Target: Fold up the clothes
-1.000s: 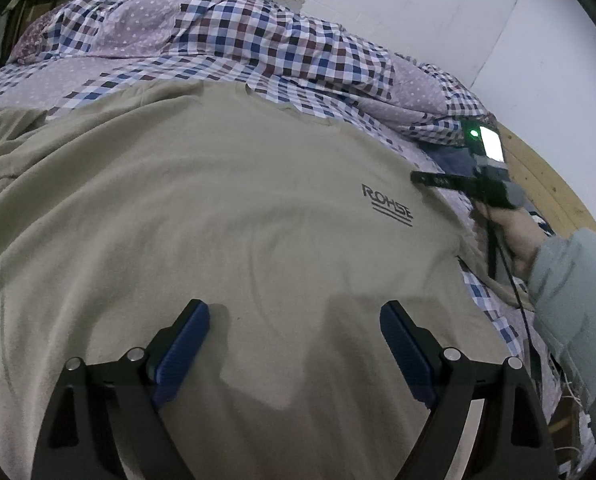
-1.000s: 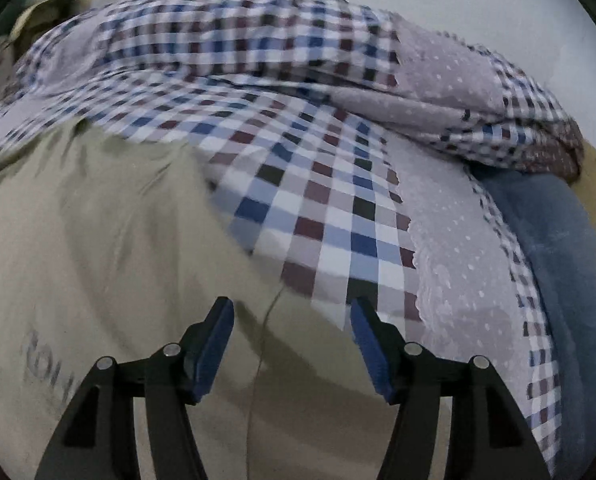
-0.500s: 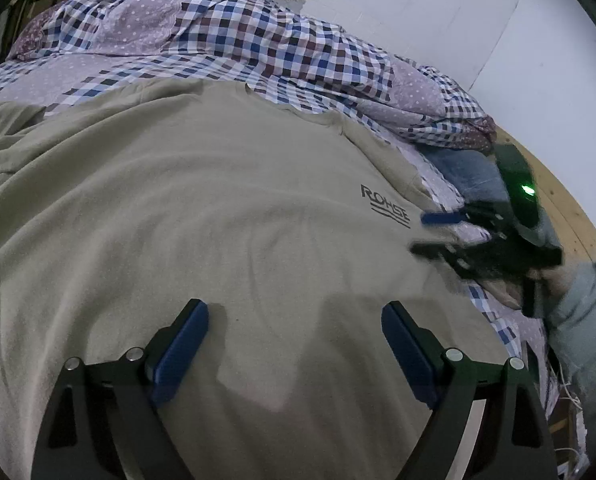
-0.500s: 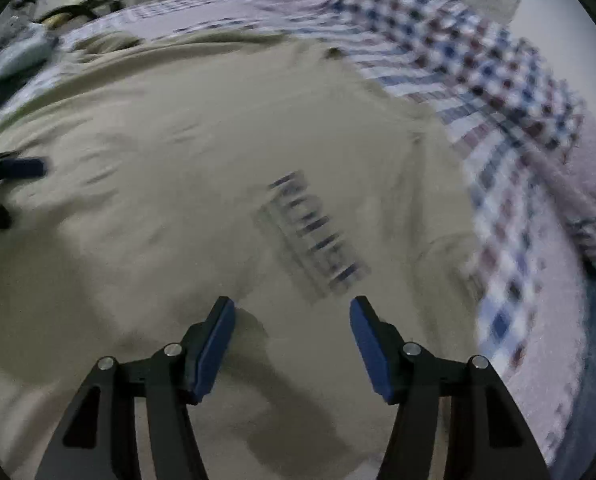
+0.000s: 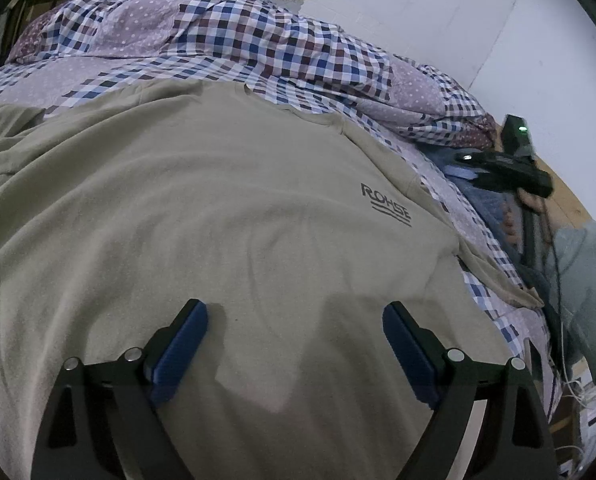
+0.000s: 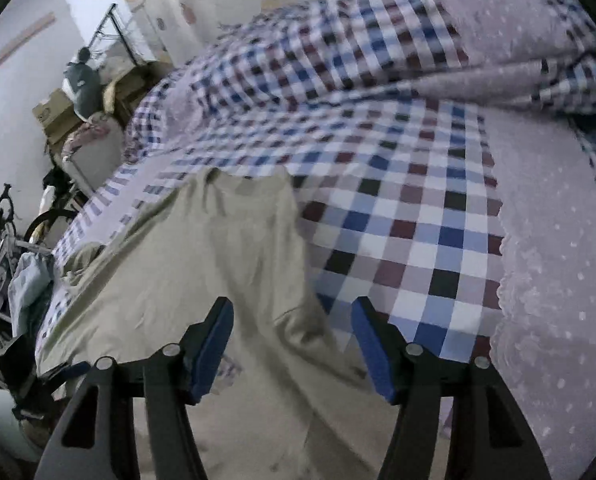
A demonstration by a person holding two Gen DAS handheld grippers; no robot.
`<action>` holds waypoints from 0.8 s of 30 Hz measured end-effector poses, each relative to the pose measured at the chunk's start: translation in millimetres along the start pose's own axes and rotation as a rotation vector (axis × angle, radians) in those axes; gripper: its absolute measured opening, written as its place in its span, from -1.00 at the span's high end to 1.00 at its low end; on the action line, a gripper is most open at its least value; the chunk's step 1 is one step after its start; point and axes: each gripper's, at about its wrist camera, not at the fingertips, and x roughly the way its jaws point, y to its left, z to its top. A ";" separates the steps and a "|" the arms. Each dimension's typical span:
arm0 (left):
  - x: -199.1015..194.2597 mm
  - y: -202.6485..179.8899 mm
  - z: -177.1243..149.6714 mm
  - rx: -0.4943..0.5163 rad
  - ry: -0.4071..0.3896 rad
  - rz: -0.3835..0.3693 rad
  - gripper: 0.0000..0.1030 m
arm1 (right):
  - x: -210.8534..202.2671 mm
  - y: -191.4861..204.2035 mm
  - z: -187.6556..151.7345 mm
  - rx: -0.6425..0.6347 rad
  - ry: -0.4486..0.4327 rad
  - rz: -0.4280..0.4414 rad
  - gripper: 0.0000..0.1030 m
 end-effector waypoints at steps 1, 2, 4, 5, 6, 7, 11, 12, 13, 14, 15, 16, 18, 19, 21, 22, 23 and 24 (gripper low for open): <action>-0.1 -0.2 -0.3 0.001 0.000 0.000 -0.79 | 7.5 0.2 -0.6 -0.006 0.018 0.008 -0.01; -0.4 -0.2 -0.7 0.001 0.000 0.000 -0.80 | 16.7 1.2 0.3 -0.023 0.046 0.002 0.00; -1.2 -0.1 -1.4 0.001 0.000 0.000 -0.80 | 35.3 3.3 2.3 -0.057 0.104 -0.011 0.03; -1.1 0.2 -1.3 0.000 -0.001 -0.001 -0.80 | 41.7 2.4 2.0 -0.065 0.119 -0.015 0.03; -0.9 0.5 -1.1 0.000 -0.001 -0.002 -0.80 | 47.9 1.4 1.6 -0.073 0.133 -0.020 0.05; -0.8 0.8 -1.0 0.000 -0.001 -0.003 -0.80 | 54.0 0.4 1.2 -0.081 0.148 -0.024 0.16; -0.5 2.0 -1.2 -0.003 -0.002 -0.007 -0.80 | 57.9 6.4 9.5 -0.148 0.129 -0.093 0.94; -0.5 2.3 -1.2 -0.004 -0.002 -0.009 -0.80 | 53.9 6.0 14.0 -0.154 0.113 -0.125 0.94; -0.3 2.5 -1.0 -0.005 -0.002 -0.010 -0.80 | 49.7 5.5 18.6 -0.158 0.096 -0.156 0.94; 0.0 2.7 -0.9 -0.005 -0.003 -0.011 -0.80 | 45.3 3.7 24.1 -0.166 0.077 -0.225 0.94; 0.3 3.0 -0.7 -0.006 -0.003 -0.012 -0.80 | 45.6 2.9 28.0 -0.179 0.072 -0.285 0.95; 0.6 3.1 -0.7 -0.006 -0.004 -0.013 -0.80 | 46.1 2.2 31.8 -0.192 0.068 -0.344 0.95; 1.2 3.4 -0.4 -0.005 -0.004 -0.014 -0.80 | 47.2 0.7 39.3 -0.219 0.059 -0.461 0.95; 1.5 3.3 -0.4 -0.005 -0.004 -0.013 -0.80 | 47.7 0.0 43.1 -0.232 0.054 -0.520 0.95; 1.8 3.0 -0.2 -0.005 -0.004 -0.013 -0.80 | 54.6 0.8 47.8 -0.267 0.065 -0.614 0.94; 1.9 3.0 -0.1 -0.004 -0.004 -0.012 -0.80 | 61.6 0.6 46.9 -0.294 0.086 -0.656 0.93; 2.0 2.9 0.1 -0.004 -0.004 -0.012 -0.80 | 76.2 -1.4 44.3 -0.313 0.124 -0.699 0.93; 2.1 2.9 0.3 -0.003 -0.003 -0.012 -0.80 | 89.6 -5.7 40.5 -0.310 0.163 -0.728 0.87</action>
